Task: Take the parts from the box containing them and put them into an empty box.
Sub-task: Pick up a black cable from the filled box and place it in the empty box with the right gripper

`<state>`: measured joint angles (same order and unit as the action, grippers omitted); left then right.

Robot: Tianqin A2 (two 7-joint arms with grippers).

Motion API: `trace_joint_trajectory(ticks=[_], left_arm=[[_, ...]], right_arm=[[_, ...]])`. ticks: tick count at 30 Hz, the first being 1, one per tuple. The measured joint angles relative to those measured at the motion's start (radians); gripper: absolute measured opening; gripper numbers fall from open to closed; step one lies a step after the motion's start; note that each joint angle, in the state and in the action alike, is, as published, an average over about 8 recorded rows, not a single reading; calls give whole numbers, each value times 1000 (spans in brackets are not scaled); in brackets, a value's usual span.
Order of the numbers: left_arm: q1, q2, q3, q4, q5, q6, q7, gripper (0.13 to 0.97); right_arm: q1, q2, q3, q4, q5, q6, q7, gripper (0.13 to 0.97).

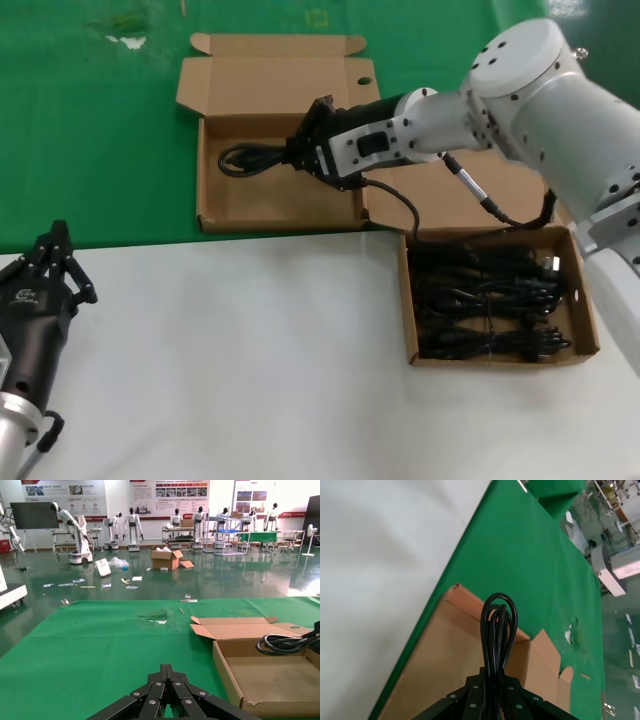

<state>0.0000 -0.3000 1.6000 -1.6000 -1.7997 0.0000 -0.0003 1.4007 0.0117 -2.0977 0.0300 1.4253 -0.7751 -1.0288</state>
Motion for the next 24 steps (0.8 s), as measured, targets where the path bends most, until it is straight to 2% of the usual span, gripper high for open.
trace_joint_trajectory(ticks=[9,24], left_arm=[[0,0,0,0,0,0,0,140],[0,0,0,0,0,0,0,140]], right_arm=[[-45,-10,-154,30,142,89,8,171],[-103,-12,-513,71,505,196,-26,175]])
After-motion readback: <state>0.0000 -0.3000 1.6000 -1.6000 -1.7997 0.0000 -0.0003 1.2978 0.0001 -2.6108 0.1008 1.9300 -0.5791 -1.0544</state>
